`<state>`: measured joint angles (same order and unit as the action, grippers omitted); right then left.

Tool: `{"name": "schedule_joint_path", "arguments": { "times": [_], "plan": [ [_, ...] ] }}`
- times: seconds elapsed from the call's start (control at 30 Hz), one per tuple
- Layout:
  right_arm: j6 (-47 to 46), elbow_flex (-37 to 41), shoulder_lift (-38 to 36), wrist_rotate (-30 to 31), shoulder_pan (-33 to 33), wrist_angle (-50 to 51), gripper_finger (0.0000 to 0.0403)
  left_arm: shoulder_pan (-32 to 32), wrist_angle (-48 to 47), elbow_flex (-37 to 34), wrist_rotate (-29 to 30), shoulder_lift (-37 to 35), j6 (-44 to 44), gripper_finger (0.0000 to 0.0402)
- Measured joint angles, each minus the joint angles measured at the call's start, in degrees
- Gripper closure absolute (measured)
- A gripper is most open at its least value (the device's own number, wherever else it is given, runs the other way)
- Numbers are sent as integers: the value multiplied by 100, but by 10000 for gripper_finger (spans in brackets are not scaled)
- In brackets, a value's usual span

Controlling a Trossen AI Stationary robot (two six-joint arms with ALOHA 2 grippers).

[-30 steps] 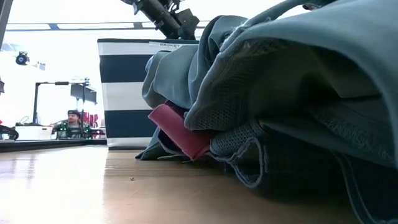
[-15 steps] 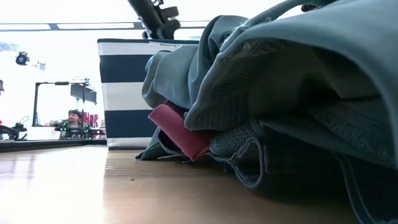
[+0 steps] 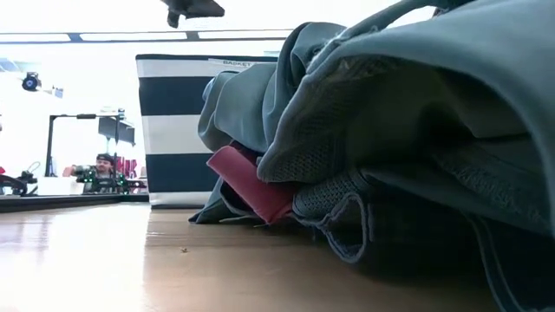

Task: Sort clothes
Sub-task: Put the blue sock into the blue laundry organizer

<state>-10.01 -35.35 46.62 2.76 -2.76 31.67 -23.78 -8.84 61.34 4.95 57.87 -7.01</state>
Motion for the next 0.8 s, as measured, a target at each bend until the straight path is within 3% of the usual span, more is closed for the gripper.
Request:
{"name": "schedule_joint_path", "arguments": {
  "times": [0.17,0.37,0.67,0.8],
  "plan": [
    [-142,0,-97,332,-470,221,375,652,520,-747,6,-661,-189,401],
    [-429,0,-69,478,-934,445,326,1559,1941,-1713,431,-1118,-495,401],
    [-1123,0,23,328,-1922,634,284,2162,2648,-2555,820,-1188,-489,401],
    [-1545,0,254,608,-2372,643,267,2306,2830,-2690,1021,-1112,-560,401]
  ]
}}
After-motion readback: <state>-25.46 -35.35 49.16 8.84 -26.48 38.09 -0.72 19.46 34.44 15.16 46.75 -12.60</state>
